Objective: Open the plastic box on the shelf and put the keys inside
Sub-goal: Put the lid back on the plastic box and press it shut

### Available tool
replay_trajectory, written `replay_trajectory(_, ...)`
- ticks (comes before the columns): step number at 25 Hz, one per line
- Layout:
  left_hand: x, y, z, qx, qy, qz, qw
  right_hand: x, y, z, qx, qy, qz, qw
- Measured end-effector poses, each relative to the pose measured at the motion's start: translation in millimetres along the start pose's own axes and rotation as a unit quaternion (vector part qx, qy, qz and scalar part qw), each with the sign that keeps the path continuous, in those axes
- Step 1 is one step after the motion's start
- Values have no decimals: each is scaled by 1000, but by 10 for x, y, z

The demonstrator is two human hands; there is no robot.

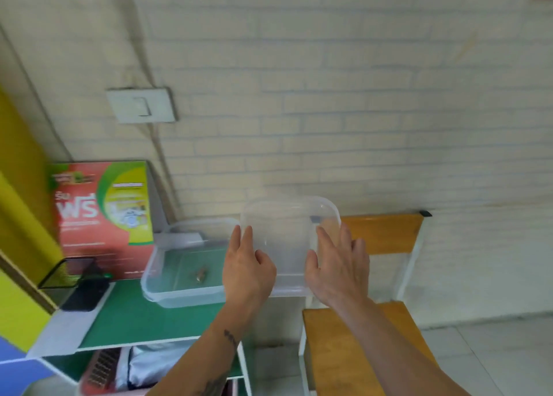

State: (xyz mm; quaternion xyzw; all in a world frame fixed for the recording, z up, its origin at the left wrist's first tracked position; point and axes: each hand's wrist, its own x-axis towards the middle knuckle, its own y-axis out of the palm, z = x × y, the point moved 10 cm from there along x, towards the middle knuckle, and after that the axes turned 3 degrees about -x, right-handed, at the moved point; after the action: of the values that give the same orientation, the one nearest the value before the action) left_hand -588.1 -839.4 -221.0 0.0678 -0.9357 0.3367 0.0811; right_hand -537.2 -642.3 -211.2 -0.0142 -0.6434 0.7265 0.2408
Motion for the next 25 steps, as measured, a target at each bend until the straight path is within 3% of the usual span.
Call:
replay_trajectory(11,580,-1018,1216,30,-33,30,999,-110,597,1656,12,-23,98,995)
replay_trajectory(25,905,-972,1847,-19,-90,61,994,107,1156,2137,-23,-42,179,983)
